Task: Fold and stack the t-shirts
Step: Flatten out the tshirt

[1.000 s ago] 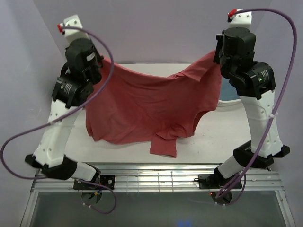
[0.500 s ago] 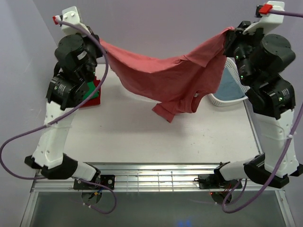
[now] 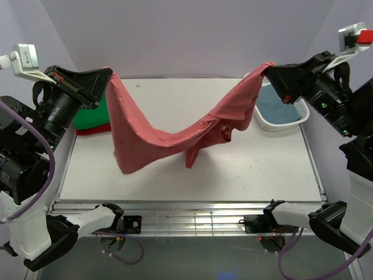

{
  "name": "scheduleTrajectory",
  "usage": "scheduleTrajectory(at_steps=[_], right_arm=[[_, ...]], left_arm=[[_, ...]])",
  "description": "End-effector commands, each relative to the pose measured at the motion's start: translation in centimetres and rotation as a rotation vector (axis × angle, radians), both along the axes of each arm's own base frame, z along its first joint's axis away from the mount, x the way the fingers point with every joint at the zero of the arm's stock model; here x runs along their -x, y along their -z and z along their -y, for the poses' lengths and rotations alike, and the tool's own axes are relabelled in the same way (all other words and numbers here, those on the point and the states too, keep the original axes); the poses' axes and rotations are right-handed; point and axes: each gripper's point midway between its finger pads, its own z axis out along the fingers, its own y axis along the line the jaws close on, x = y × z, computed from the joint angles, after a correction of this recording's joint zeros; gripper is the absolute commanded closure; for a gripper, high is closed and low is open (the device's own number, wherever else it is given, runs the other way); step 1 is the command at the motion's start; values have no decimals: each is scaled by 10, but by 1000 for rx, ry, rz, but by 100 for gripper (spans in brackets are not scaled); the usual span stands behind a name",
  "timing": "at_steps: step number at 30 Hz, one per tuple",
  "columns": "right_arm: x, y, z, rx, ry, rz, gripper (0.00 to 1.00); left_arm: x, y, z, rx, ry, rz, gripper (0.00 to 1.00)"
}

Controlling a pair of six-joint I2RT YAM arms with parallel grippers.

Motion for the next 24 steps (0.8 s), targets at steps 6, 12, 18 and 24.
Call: scheduleTrajectory(at_steps=[6,12,18,24], right_arm=[[82,-86,14,-270,-191,228,92],[15,-41,-7,-176,-77,48,92],[-101,60,-36,-22,135,-222,92],[-161,0,-19,-37,347,26,92]], left_arm=[[22,18,47,62,289,-203,100],[-21,87,49,-44,169,-388,100],[-108,184,53,-301,-38,-588,100],[-207,120,40,-221,-141,-384,100]])
